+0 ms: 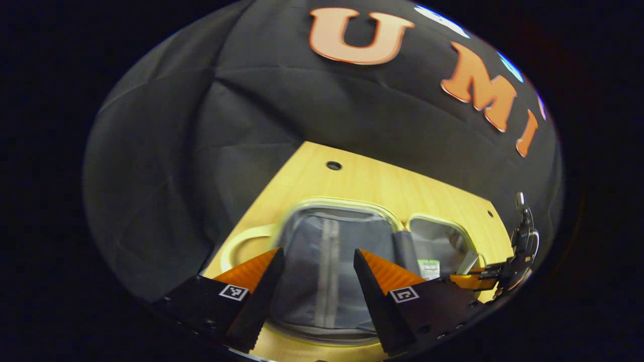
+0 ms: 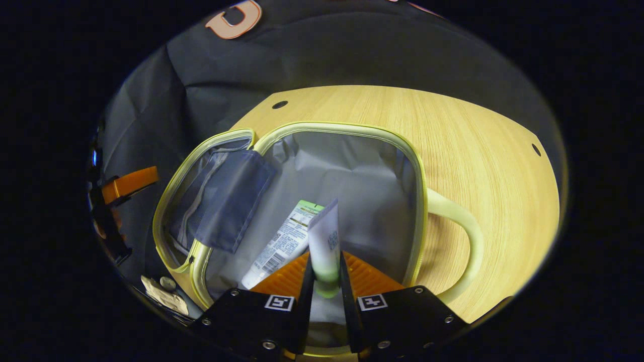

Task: First open the suitcase, pack the skin care products into it, and then close the suitcase.

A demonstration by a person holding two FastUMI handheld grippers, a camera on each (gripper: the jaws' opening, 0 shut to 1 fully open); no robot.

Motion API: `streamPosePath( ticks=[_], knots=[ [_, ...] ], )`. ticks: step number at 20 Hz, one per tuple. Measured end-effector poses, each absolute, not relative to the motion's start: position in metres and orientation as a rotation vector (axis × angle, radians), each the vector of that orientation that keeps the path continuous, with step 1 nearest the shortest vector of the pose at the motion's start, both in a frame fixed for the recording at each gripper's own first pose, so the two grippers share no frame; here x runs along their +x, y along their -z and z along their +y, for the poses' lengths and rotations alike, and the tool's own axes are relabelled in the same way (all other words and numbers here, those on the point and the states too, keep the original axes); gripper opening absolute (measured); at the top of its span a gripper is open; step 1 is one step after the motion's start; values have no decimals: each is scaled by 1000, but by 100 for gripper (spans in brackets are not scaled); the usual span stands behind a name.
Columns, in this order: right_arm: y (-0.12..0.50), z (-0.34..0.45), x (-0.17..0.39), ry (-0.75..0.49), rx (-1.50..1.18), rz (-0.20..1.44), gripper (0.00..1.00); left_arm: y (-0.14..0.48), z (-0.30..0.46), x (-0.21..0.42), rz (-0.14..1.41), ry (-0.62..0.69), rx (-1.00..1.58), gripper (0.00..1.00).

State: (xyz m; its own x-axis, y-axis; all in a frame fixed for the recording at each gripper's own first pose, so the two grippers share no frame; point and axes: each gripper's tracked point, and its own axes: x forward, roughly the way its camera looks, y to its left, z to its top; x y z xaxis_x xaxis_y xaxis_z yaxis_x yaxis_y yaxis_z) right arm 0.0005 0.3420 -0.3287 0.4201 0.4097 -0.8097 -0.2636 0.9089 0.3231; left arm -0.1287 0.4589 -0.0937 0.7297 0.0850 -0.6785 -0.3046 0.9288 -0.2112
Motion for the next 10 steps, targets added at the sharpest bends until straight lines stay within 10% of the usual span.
streamPosePath(
  ticks=[4, 10],
  knots=[
    [329, 340, 1, -400, 163, 1061, 29, 106, 522, -146, 728, -314, -410, 87],
    [295, 331, 13, -354, 194, 950, 70, 137, 564, -162, 722, -386, -744, 86]
  ],
)
